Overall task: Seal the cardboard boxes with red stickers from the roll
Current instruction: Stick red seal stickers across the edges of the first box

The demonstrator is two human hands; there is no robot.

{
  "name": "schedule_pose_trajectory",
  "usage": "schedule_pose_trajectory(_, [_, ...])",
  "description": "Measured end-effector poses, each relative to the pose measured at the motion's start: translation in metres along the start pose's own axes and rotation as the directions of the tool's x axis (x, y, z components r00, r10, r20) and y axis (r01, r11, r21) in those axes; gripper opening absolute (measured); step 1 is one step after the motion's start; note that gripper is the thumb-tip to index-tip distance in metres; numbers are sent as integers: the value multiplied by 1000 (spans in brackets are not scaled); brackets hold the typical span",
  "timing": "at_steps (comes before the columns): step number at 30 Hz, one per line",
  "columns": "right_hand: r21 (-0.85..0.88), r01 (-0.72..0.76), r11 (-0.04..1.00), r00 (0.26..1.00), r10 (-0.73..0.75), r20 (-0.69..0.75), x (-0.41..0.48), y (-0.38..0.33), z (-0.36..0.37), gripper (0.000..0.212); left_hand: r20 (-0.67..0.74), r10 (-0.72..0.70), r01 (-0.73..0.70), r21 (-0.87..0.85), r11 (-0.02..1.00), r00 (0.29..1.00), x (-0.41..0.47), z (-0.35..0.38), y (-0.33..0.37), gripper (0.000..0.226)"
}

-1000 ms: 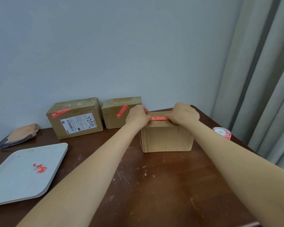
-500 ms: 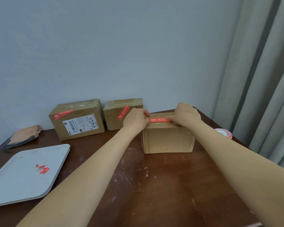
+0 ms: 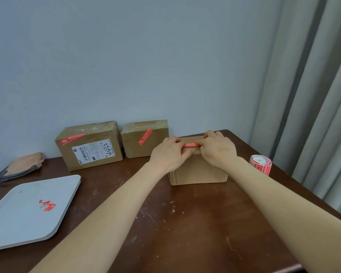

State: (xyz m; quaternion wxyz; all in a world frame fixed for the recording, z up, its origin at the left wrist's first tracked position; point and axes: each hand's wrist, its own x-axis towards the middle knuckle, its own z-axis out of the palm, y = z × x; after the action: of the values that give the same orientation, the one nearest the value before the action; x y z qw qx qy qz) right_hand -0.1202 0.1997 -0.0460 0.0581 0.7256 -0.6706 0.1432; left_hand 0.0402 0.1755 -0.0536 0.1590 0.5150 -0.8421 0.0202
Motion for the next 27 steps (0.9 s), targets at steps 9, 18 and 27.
schedule_pose_trajectory(9, [60,-24,998,1000,25,-15,-1,-2,-2,43,-90,20,-22,-27,999,996,-14,3,-3,54])
schedule_pose_trajectory(18, [50,-31,998,998,29,49,-8,3,-7,40,-70,56,-56,4,998,996,-18,3,-14,51])
schedule_pose_trajectory(27, [68,-59,996,998,61,-16,-7,6,-10,43,-97,38,-38,-2,999,995,-18,-3,-11,61])
